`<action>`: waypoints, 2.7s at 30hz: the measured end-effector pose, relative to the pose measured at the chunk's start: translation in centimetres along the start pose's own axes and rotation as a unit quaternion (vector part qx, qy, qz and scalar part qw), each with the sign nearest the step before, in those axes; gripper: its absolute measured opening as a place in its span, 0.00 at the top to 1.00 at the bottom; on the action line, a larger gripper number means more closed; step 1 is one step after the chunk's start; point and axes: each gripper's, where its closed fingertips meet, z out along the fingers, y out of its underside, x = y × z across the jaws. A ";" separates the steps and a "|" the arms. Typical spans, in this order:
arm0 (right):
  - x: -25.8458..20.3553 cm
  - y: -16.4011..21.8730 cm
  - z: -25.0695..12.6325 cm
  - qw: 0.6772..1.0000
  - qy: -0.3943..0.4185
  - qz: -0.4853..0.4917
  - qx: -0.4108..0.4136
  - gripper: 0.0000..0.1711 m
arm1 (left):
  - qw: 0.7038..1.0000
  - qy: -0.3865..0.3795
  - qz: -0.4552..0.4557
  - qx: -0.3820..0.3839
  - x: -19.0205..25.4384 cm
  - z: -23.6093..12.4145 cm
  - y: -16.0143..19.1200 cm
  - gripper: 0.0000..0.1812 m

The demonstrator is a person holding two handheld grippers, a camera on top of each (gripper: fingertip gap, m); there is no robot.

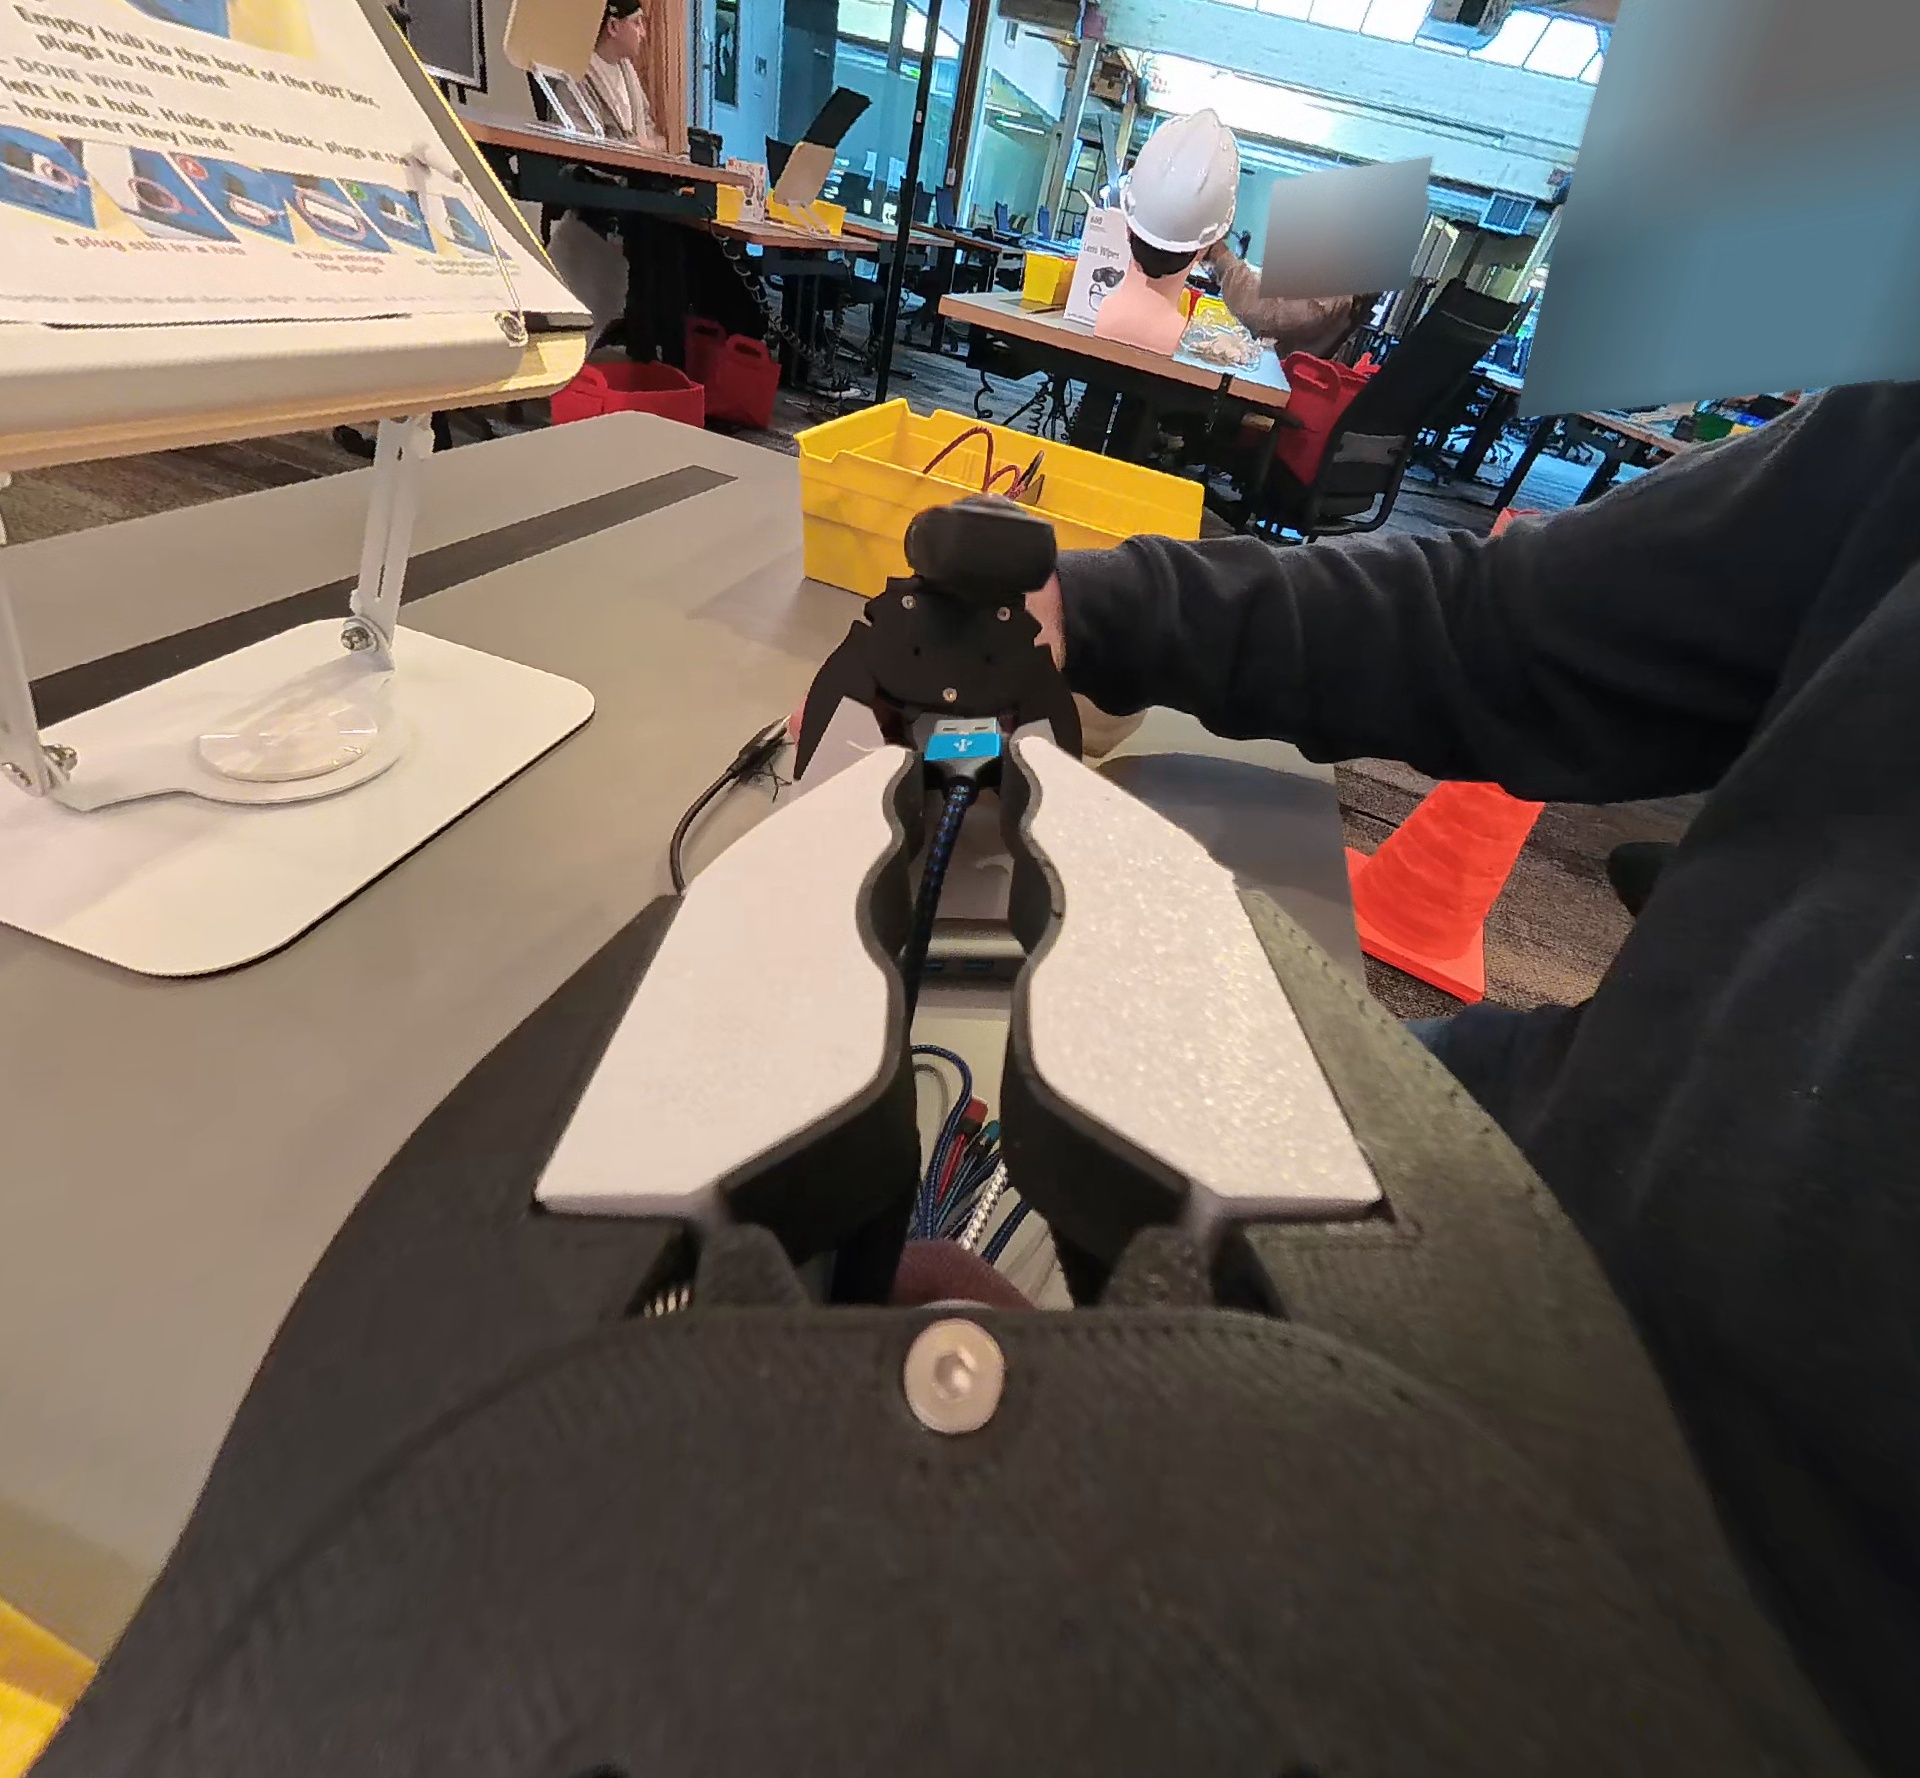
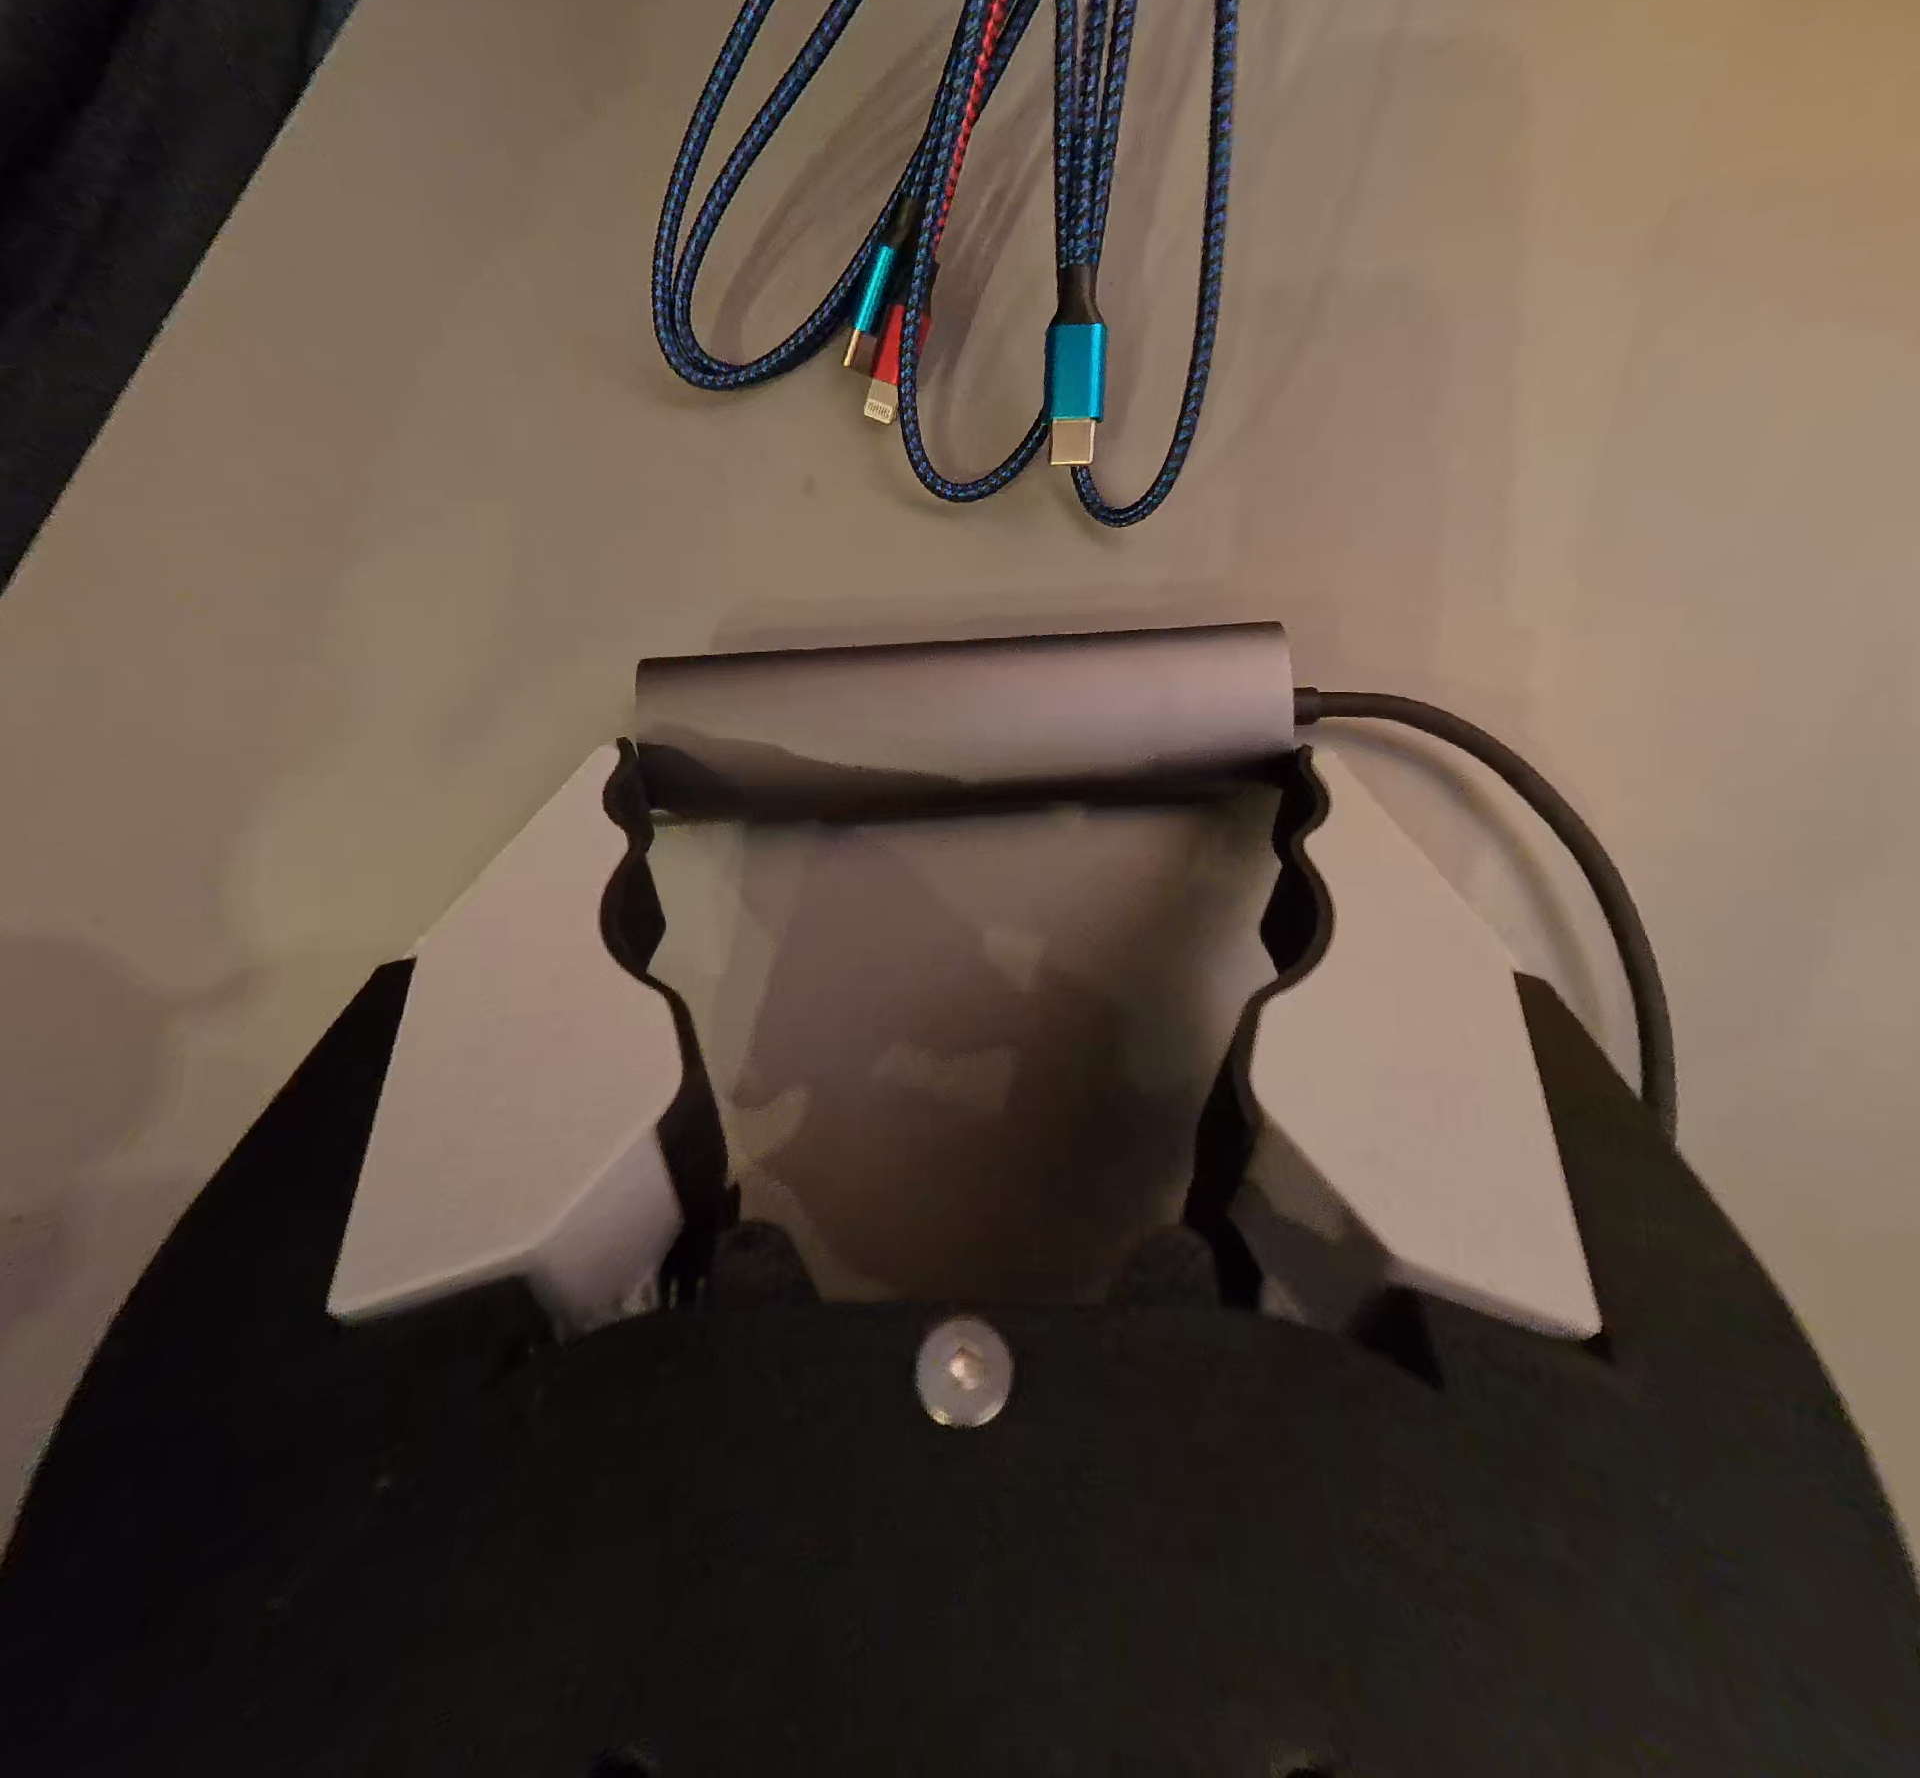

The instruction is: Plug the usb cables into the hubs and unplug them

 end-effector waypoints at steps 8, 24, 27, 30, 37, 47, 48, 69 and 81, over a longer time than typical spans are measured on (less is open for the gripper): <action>-0.1 -1.1 -1.6 0.998 0.013 0.050 0.042 0.31 | 1.000 -0.005 0.000 -0.015 0.0 0.5 0.4 0.93; -2.6 -1.8 -2.4 0.996 0.036 0.078 -0.005 0.31 | 0.998 -0.002 -0.004 -0.062 0.6 2.9 3.0 0.93; -3.0 -1.3 -1.7 0.995 0.028 0.091 -0.010 0.31 | 0.998 0.000 -0.005 -0.066 0.7 3.0 3.2 0.93; -3.1 -1.4 -1.3 0.995 0.034 0.092 -0.011 0.31 | 0.997 0.000 -0.006 -0.076 0.8 3.1 3.6 0.93; -2.7 -1.1 0.3 0.994 0.082 0.070 -0.033 0.31 | 0.995 0.004 -0.004 -0.096 1.1 3.7 4.8 0.93; -2.9 -1.5 -0.6 0.964 0.258 0.036 -0.059 0.35 | 0.995 0.006 -0.003 -0.098 1.2 3.7 5.0 0.93; -2.9 -1.3 -0.9 0.958 0.278 0.039 -0.057 0.38 | 0.995 0.007 -0.003 -0.098 1.2 3.7 5.1 0.93; -2.9 -1.4 -4.6 0.866 0.499 -0.013 -0.030 1.00 | 0.995 0.007 0.004 -0.098 1.7 4.2 4.8 0.93; -2.6 -1.3 -5.7 0.865 0.499 -0.014 -0.055 0.95 | 0.994 0.007 0.016 -0.109 1.9 4.7 5.2 0.93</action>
